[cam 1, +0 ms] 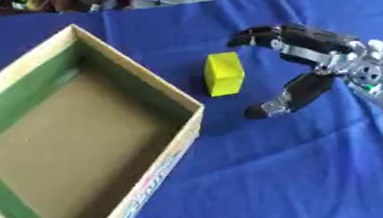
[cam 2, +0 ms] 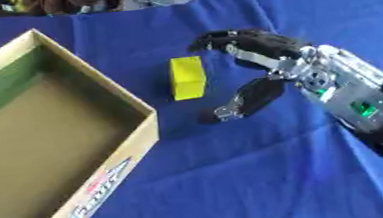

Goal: Pick up objects on the table and place them in the box.

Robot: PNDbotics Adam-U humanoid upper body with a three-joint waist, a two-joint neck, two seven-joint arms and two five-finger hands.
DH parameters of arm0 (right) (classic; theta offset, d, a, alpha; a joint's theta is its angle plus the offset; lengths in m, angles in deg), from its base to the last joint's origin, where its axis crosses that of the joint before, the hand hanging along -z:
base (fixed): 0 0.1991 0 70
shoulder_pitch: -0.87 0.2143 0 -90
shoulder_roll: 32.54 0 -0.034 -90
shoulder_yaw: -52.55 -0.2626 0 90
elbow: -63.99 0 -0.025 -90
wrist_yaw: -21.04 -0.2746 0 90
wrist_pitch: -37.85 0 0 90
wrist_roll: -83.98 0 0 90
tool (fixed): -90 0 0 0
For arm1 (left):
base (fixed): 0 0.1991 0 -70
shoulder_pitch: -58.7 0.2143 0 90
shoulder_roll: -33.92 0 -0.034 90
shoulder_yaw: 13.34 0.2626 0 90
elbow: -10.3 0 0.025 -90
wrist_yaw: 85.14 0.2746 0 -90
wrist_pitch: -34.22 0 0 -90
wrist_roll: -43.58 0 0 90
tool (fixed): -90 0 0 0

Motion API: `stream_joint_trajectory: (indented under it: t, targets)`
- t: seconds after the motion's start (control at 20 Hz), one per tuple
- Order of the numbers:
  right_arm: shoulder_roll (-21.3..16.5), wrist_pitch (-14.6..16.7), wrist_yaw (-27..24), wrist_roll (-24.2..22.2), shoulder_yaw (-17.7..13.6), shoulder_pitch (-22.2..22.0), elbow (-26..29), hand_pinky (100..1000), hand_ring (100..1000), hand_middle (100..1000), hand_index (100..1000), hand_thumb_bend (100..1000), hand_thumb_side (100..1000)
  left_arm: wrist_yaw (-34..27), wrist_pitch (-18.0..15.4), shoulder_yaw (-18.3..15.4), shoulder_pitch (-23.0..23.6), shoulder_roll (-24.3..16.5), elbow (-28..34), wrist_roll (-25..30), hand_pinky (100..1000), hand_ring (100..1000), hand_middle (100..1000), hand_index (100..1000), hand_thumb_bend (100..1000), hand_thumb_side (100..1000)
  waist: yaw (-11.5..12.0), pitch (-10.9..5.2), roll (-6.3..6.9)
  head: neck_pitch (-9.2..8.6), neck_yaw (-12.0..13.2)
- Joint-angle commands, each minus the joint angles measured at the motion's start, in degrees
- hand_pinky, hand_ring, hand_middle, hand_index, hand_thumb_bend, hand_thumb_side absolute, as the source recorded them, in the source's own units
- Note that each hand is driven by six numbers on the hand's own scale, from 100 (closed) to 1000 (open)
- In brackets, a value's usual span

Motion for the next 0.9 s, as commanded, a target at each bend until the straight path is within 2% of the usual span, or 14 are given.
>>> stream_joint_trajectory:
  t: [0.05, 0.2, 0.3, 0.65, 0.9]
  targets:
    - [-2.74, -0.14, -0.77, 1.21, -1.69, -0.01, -0.05, 949, 922, 903, 1000, 637, 716, 0.11, -0.01, 0.13, -0.36, -0.2, 0.77, 0.35, 169, 315, 498, 512, 100, 868, 0.15, -1.16, -0.12, -1.25, -1.02]
    - [-2.83, -0.17, -0.85, 1.6, -1.75, -0.15, -0.08, 949, 922, 903, 1000, 637, 716, 0.1, 0.01, 0.14, -0.36, -0.17, 0.77, 0.4, 169, 315, 498, 512, 100, 868, 0.19, -1.14, -0.13, -1.31, -1.16]
    - [-3.02, -0.67, -0.6, 2.43, -2.52, -0.45, -0.67, 945, 917, 891, 1000, 600, 743, 0.16, -0.02, 0.28, -0.27, 0.07, 0.77, 0.58, 165, 311, 497, 509, 100, 869, 0.73, -0.44, -0.18, -2.13, -2.52]
    - [-3.51, -1.73, -1.26, 6.04, -3.26, -1.0, -1.63, 933, 904, 879, 1000, 513, 772, 0.36, -0.04, 0.62, -0.28, 0.55, 0.77, 1.17, 160, 307, 497, 506, 100, 868, 1.13, 0.9, 0.19, -3.45, -3.87]
    - [-3.59, -2.37, -1.71, 7.18, -3.05, -0.77, -2.46, 930, 899, 873, 995, 465, 777, 0.41, -0.14, 0.85, -0.49, 0.81, 0.77, 1.45, 158, 305, 497, 505, 100, 868, 1.64, 1.87, 0.41, -3.57, -4.33]
